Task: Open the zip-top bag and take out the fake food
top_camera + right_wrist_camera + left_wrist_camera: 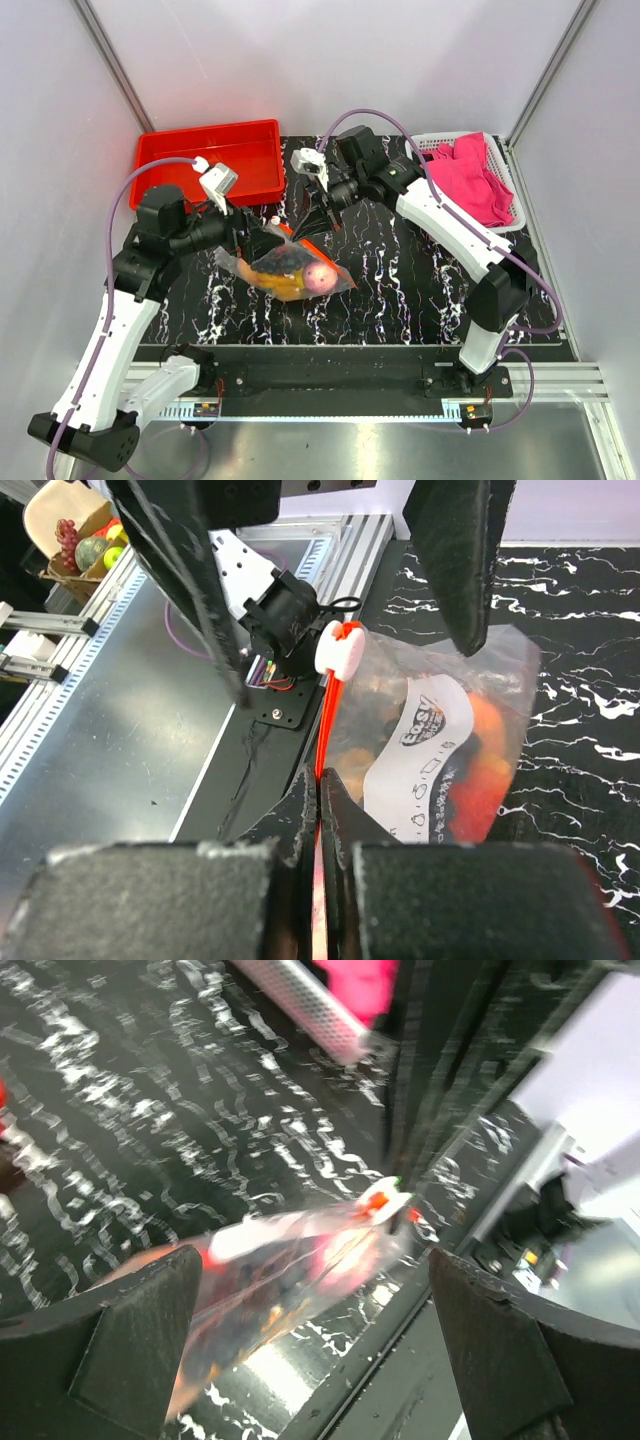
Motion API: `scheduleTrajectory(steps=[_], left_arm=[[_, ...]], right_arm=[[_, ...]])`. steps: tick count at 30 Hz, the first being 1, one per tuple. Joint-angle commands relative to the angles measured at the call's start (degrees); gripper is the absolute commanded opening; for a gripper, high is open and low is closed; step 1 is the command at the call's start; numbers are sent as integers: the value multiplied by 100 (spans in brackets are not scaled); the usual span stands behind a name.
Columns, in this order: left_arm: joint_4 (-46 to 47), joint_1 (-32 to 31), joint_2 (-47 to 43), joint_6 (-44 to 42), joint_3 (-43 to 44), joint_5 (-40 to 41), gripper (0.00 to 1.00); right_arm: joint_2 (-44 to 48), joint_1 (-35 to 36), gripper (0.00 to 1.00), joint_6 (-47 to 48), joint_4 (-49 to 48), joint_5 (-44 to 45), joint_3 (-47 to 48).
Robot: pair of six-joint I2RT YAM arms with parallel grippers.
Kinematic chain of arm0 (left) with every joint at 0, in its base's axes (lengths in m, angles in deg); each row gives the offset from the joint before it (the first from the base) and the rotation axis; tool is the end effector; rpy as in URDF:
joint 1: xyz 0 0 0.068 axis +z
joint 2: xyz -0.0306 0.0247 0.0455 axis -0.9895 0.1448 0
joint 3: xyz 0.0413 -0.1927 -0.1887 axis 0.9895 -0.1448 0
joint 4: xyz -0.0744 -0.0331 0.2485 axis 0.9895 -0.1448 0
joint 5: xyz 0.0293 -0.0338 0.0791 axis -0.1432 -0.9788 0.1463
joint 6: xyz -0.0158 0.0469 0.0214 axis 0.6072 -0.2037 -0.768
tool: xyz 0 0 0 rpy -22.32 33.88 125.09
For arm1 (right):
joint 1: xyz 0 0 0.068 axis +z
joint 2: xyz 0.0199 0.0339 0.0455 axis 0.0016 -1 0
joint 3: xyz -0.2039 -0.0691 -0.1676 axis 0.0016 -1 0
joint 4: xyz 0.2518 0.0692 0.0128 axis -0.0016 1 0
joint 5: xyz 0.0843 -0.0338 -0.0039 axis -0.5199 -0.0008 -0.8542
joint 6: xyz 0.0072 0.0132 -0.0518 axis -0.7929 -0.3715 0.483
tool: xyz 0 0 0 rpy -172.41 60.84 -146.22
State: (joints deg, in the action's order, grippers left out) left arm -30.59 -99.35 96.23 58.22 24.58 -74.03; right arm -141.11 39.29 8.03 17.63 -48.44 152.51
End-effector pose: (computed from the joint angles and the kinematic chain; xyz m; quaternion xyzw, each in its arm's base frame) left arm 0.1569 -0.0714 0.4007 0.2168 0.7730 -0.3733 0.4648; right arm 0.2772 0.2709 0.3819 -0.6058 0.4862 0.5570 0.2939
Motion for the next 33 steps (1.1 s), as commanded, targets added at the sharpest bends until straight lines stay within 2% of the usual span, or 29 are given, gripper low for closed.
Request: scheduleTrajectory(steps=[1, 3, 6, 9, 10, 12, 13, 15, 16, 18, 19, 20, 22, 23, 25, 26, 27, 28, 30, 33], left_arm=[[582, 132, 1, -257, -133, -1346, 99], [696, 141, 28, -222, -239, -1522, 97], [705, 167, 107, -248, -327, -1760, 84], [766, 203, 90, -239, -415, -1839, 70], [767, 220, 63, -239, -415, -1813, 60], [776, 290, 37, -230, -415, -1839, 53], [776, 308, 19, -230, -415, -1900, 45], [776, 343, 10, -231, -389, -1918, 39], [784, 352, -7, -222, -388, -1909, 25], [776, 352, -25, -204, -380, -1857, 5], [767, 361, -60, -169, -371, -1743, 0], [767, 361, -77, -160, -371, -1690, 0], [776, 361, -113, -108, -353, -1498, 0], [715, 352, -113, -81, -345, -1409, 0], [644, 361, -121, -20, -309, -1243, 0], [609, 361, -122, 15, -309, -1163, 0], [600, 361, -139, 50, -327, -1066, 0], [591, 361, -139, 112, -344, -996, 0], [530, 361, -157, 174, -362, -751, 0], [486, 361, -174, 288, -388, -566, 0]], right_arm=[[55, 26, 0, 282, 109, -374, 119], [46, 26, 0, 300, 118, -479, 136], [72, 35, 0, 344, 136, -585, 119], [108, 35, 0, 361, 144, -594, 93], [108, 35, 0, 361, 144, -594, 93], [90, 35, 0, 361, 136, -603, 93], [73, 35, 0, 353, 153, -594, 93], [55, 26, 0, 326, 144, -542, 101], [20, 26, 0, 318, 162, -524, 119], [-6, 26, 0, 274, 153, -463, 145], [-41, 35, 0, 256, 162, -436, 171], [-68, 35, 2, 195, 153, -349, 198], [-138, 35, 18, 107, 144, -234, 285], [-173, 35, 32, -7, 127, -121, 329], [-252, 35, 42, -287, -222, 20, 400], [-261, 35, 49, -776, -460, 230, 365], [-270, 53, 59, -1016, -749, 310, 269], [-288, 70, 66, -1166, -1083, 346, 260], [-288, 158, 75, -1606, -1375, 591, 259], [-227, 237, 77, -1844, -1710, 847, 190]])
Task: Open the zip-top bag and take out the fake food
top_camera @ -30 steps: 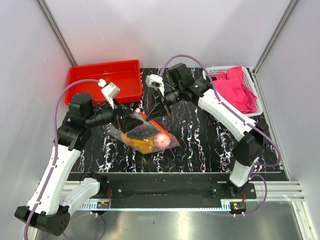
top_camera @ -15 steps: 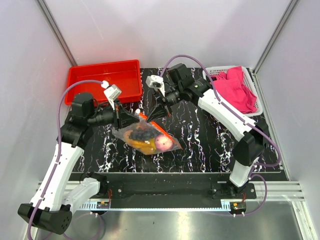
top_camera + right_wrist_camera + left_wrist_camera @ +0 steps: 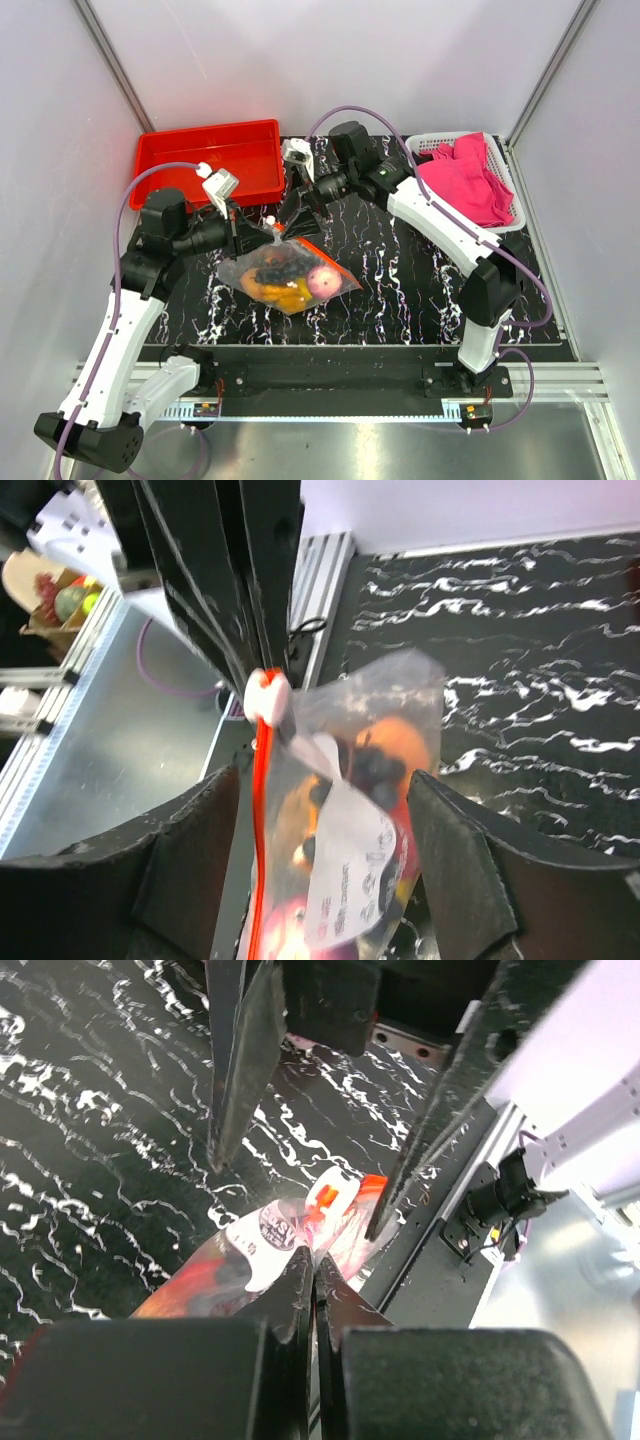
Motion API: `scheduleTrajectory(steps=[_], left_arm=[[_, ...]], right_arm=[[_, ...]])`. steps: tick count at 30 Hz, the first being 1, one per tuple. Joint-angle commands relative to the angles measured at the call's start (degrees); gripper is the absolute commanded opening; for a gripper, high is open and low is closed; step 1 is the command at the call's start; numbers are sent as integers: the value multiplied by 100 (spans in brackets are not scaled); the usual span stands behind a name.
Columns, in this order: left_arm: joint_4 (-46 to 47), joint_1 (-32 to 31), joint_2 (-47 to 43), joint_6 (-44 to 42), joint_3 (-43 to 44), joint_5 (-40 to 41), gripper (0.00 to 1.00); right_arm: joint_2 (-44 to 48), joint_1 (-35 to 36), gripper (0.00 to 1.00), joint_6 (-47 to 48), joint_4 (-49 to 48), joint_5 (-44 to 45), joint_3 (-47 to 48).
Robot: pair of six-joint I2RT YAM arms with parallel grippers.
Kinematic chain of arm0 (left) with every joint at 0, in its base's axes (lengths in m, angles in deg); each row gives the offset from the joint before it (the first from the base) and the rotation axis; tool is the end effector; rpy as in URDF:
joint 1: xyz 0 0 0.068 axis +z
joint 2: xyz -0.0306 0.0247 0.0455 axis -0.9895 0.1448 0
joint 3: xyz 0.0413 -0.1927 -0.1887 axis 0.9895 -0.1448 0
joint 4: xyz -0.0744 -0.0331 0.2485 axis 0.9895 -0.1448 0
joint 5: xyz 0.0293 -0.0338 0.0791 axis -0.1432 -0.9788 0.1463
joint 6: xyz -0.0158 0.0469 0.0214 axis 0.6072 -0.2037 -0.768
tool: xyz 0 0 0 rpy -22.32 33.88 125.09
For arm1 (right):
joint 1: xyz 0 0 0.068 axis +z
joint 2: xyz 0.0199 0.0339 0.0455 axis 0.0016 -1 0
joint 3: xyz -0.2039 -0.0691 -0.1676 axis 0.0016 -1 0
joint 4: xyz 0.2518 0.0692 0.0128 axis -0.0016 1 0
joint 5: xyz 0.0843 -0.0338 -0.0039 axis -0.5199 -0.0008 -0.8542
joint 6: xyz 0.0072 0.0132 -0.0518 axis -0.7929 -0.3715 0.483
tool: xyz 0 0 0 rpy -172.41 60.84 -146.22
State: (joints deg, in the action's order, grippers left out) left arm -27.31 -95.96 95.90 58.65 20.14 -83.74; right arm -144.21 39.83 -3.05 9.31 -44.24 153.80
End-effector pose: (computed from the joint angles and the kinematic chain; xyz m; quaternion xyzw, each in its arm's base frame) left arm 0.1623 -0.0671 0.3835 0.2334 0.7588 -0.4217 0.4380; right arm 0.2932 0.2877 0.3777 -0.5692 0.5301 0.5548 0.2953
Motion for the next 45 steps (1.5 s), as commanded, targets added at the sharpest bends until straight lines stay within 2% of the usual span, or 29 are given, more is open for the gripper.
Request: scheduleTrajectory(steps=[1, 6, 14, 21, 26, 28, 31, 37, 45], left_arm=[[149, 22, -141, 288, 38, 397, 0], [132, 22, -168, 411, 3, 423, 0], [53, 22, -177, 508, 2, 704, 0], [-79, 22, -1, 596, 81, 977, 0], [-106, 22, 43, 657, 126, 1039, 0], [-106, 22, 43, 675, 134, 1083, 0], [-106, 22, 17, 710, 134, 1092, 0], [-53, 13, -1, 781, 134, 1030, 0], [8, 22, -71, 798, 82, 881, 0]], right_arm=[[101, 209, 77, -789, -1008, 515, 43], [172, 226, 76, -1298, -1579, 612, -115], [189, 288, 55, -1527, -1800, 726, -159], [207, 341, 44, -1501, -1800, 727, -168], [181, 350, 40, -1484, -1809, 674, -159], [172, 367, 33, -1484, -1809, 656, -159], [154, 376, 27, -1457, -1800, 630, -151], [119, 376, 28, -1483, -1800, 656, -116], [49, 376, 36, -1492, -1818, 657, -89]])
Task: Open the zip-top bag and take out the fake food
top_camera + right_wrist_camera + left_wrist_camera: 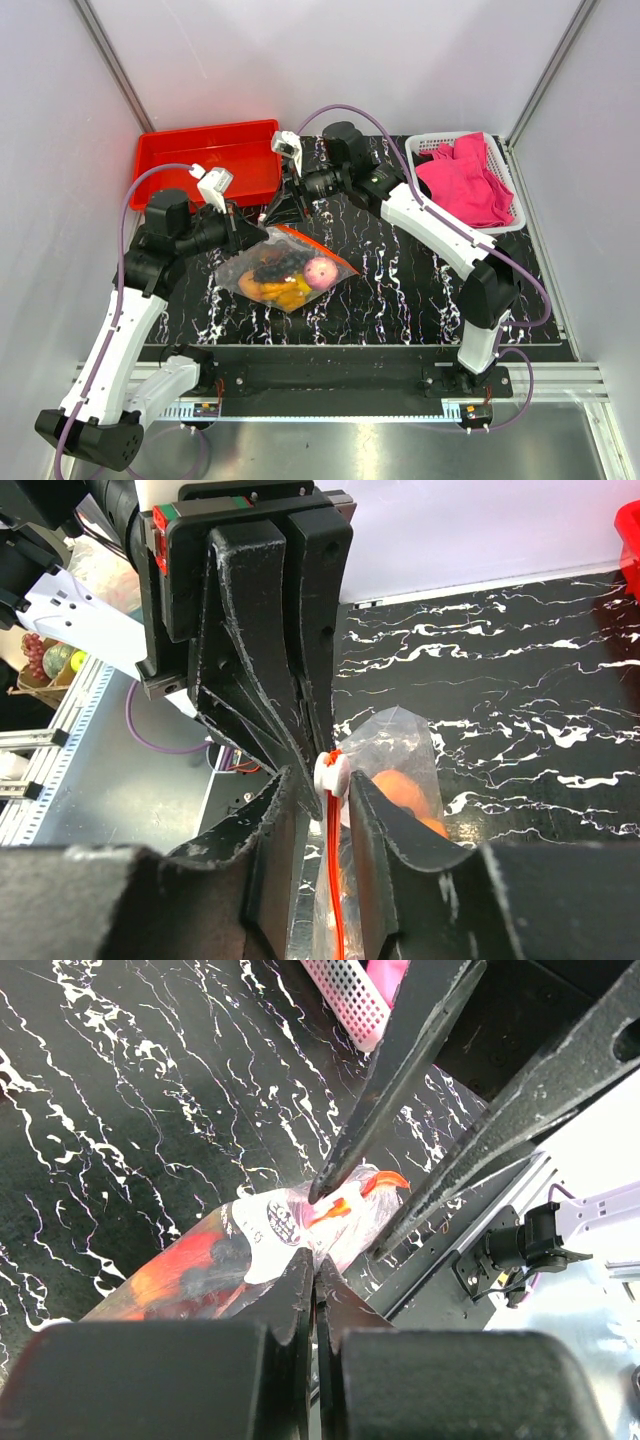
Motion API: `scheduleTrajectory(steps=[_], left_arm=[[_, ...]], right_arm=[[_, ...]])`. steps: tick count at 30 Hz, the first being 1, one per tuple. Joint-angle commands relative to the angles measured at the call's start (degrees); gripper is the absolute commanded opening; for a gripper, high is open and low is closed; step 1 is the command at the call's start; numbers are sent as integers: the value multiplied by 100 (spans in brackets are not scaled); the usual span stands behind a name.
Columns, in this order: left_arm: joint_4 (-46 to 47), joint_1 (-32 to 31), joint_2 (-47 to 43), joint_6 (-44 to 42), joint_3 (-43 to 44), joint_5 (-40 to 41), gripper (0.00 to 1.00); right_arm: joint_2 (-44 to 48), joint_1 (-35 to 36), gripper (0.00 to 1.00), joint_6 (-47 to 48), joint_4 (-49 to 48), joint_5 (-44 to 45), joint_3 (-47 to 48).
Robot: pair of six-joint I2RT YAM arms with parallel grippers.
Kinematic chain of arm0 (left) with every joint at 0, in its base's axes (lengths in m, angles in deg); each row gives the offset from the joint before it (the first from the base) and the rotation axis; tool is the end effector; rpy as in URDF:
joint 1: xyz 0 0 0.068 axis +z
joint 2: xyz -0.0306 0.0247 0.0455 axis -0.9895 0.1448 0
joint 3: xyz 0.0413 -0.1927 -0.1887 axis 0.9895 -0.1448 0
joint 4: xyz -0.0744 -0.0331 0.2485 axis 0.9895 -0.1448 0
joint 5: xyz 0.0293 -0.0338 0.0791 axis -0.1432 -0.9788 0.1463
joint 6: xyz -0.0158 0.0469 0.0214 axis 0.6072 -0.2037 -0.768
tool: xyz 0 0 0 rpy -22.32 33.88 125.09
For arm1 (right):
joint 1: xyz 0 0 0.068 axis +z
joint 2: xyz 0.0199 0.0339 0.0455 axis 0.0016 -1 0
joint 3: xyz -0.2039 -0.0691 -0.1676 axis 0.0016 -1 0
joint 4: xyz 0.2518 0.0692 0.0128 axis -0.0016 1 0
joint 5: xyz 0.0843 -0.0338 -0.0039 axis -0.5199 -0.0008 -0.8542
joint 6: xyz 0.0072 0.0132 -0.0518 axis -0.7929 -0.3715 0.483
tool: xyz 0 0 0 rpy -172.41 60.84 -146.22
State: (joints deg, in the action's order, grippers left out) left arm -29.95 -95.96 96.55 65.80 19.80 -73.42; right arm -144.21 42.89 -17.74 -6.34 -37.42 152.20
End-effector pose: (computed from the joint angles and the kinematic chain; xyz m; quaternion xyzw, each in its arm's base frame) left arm 0.1686 -0.0636 0.3739 0.1287 0.8116 -0.3837 0.4214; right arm 0.2889 0.3110 0.3895 -0.5254 0.5467 0.5611 0.3320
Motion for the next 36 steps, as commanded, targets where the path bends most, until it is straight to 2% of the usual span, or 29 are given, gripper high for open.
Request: scheduleTrajectory(steps=[1, 4, 5, 6, 7, 8, 23, 32, 36], left_arm=[[282, 22, -154, 92, 108, -151, 0], [290, 22, -180, 101, 108, -133, 0], [299, 22, -198, 127, 116, -151, 0], [325, 22, -207, 136, 108, -142, 0], [334, 22, -216, 154, 108, -125, 0], [334, 22, -233, 180, 116, -81, 0], [642, 31, -989, 567, 81, 982, 0], [247, 31, -866, 584, 152, 1808, 0], [360, 57, -989, 690, 195, 2134, 0]], right_arm=[[31, 70, 35, -24, -253, -35, 79], [14, 79, 27, -6, -253, -35, 79], [22, 70, 21, 3, -253, -35, 71], [14, 79, 7, -6, -262, -17, 70], [22, 79, 1, 11, -244, -8, 70], [23, 79, 0, 12, -253, 0, 70], [154, 70, 0, 205, -218, 229, -79], [312, 70, 0, 240, -244, 45, -184], [330, 70, 0, 354, -174, 71, -228]])
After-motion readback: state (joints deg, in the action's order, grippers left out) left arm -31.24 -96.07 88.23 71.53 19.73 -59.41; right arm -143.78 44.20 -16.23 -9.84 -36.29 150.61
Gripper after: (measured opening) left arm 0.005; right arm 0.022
